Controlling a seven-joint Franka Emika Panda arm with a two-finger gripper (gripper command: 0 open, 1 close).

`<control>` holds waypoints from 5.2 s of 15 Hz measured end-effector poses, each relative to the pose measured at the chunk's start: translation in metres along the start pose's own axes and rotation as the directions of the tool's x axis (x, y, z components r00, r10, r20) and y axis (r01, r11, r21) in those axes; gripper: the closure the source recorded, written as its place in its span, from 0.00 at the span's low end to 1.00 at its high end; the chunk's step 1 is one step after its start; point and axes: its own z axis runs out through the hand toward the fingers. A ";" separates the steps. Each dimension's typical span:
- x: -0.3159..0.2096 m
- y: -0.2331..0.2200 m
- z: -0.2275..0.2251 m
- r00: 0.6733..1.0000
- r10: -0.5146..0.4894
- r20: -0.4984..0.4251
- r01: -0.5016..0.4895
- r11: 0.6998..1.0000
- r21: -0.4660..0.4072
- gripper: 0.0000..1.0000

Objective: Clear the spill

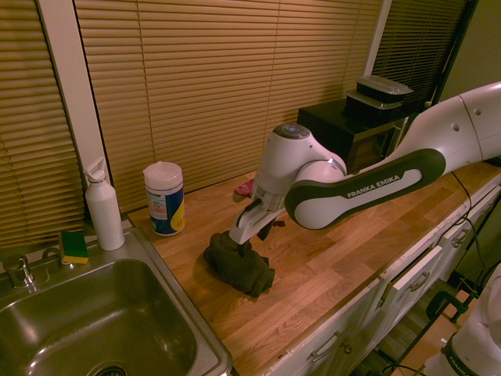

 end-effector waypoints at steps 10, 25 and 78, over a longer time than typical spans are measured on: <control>0.010 -0.041 0.064 0.997 0.055 -0.053 -0.057 0.997 -0.045 1.00; 0.035 -0.028 0.075 0.988 0.148 -0.044 -0.151 0.985 -0.078 1.00; 0.002 -0.057 0.077 0.996 0.073 0.040 -0.070 0.994 -0.080 0.00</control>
